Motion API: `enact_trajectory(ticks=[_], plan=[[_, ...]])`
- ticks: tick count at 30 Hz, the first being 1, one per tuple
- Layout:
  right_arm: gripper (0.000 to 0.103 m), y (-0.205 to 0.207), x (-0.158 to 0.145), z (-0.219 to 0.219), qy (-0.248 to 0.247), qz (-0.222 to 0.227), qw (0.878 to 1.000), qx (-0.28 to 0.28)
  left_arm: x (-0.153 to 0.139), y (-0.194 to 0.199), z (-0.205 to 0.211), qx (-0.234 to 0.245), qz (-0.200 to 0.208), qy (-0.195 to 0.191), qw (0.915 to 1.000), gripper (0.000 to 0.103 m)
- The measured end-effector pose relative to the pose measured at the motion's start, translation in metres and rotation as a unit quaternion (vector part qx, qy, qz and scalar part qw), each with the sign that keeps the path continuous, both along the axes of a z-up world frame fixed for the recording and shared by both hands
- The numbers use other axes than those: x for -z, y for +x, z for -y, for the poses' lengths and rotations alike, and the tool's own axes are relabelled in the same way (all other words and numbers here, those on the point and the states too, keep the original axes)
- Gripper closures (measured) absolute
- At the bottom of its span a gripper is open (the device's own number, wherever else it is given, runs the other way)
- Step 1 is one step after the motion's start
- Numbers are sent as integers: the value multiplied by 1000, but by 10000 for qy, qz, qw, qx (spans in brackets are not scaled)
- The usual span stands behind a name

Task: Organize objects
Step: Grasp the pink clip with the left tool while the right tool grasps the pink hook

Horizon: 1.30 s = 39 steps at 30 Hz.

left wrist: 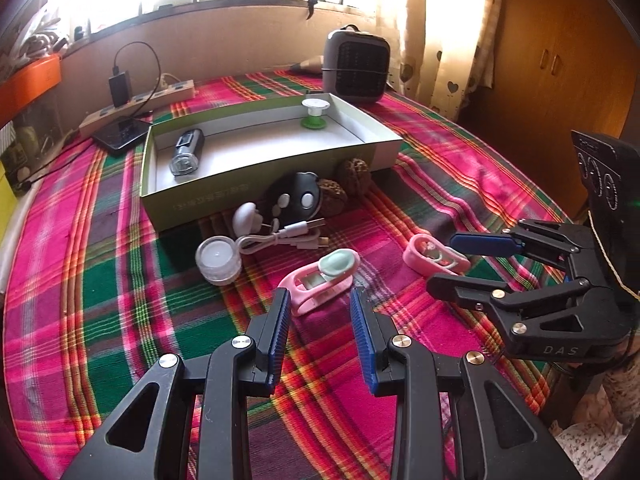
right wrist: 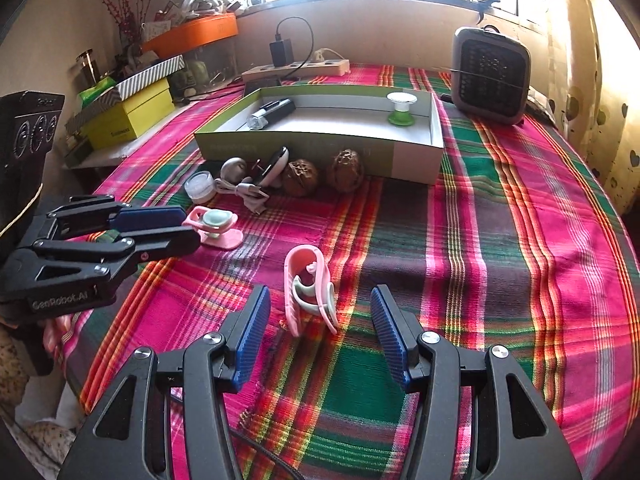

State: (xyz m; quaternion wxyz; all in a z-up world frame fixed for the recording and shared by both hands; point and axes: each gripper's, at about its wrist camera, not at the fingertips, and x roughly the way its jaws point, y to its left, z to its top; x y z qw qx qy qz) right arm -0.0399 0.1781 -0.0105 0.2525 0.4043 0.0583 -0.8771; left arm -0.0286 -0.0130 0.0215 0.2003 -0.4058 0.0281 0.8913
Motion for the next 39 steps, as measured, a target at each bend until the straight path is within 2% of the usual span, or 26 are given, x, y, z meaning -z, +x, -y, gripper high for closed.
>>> enact_trajectory(ticks=[3, 7, 12, 15, 27, 39], plan=[[50, 0, 0, 0, 36, -24, 10000, 29, 1, 2, -3, 83, 51, 68, 9999, 74], [59, 0, 0, 1, 102, -68, 9999, 16, 0, 6, -7, 216, 40, 99, 9997, 74], [59, -2, 0, 1, 97, -61, 9999, -34, -6, 5, 1, 122, -68, 148, 9998, 74], [59, -3, 1, 4, 105, -68, 9999, -77, -4, 0, 1, 71, -79, 10, 9999, 74], [59, -6, 1, 7, 88, -128, 9998, -82, 8, -23, -9, 161, 87, -122, 9998, 74], [59, -8, 1, 10, 141, -194, 9996, -114, 10, -26, -13, 144, 97, -123, 9998, 74]])
